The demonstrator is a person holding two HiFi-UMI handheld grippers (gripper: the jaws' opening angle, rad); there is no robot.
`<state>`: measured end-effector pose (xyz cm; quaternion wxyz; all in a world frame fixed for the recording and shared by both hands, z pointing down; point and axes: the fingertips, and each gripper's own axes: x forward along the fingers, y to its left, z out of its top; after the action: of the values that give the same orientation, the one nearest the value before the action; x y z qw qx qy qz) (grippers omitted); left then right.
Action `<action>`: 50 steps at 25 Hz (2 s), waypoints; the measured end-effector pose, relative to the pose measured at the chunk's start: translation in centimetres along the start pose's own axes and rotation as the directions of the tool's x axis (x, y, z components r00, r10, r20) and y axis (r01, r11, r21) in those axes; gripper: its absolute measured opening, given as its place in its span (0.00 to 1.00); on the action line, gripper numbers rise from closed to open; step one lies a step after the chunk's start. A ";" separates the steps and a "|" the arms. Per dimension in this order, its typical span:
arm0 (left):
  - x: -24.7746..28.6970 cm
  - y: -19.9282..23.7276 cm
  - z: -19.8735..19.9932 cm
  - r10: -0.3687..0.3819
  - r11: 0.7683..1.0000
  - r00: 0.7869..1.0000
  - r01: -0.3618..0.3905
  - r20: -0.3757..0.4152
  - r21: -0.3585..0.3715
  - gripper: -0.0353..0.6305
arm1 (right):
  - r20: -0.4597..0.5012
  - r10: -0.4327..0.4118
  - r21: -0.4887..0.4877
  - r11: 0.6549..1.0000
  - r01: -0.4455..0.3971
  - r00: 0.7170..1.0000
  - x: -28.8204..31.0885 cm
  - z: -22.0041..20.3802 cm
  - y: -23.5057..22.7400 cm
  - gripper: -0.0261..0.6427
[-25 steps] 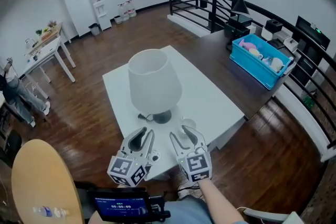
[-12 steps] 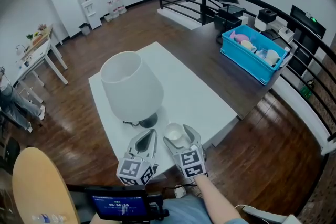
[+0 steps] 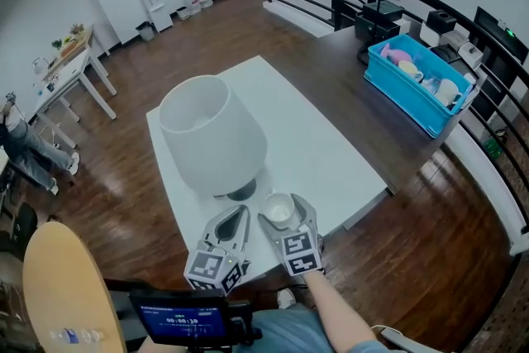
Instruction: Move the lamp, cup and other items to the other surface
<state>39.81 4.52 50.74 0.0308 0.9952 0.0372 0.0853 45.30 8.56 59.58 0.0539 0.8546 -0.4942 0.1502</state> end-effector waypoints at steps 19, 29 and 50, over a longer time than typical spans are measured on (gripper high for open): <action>-2.9 1.1 0.4 0.033 0.999 0.999 -0.034 -0.031 -0.030 0.07 | 0.071 0.069 -0.034 0.997 -0.067 0.995 -1.2 2.5 3.9 0.63; -13.1 10.3 0.6 0.308 0.949 0.951 -0.305 0.026 -0.077 0.07 | 0.125 0.343 -0.128 0.936 -0.328 0.931 1.5 7.7 17.8 0.63; -55.5 24.2 -3.4 0.905 0.422 0.422 -0.886 0.044 -0.191 0.07 | -0.039 0.892 -0.345 0.412 -0.843 0.451 -0.8 7.7 62.6 0.63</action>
<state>-13.70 -23.75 46.45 0.0520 0.8600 -0.5072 0.0210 -7.36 -24.30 48.48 0.0662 0.4617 -0.8845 0.0103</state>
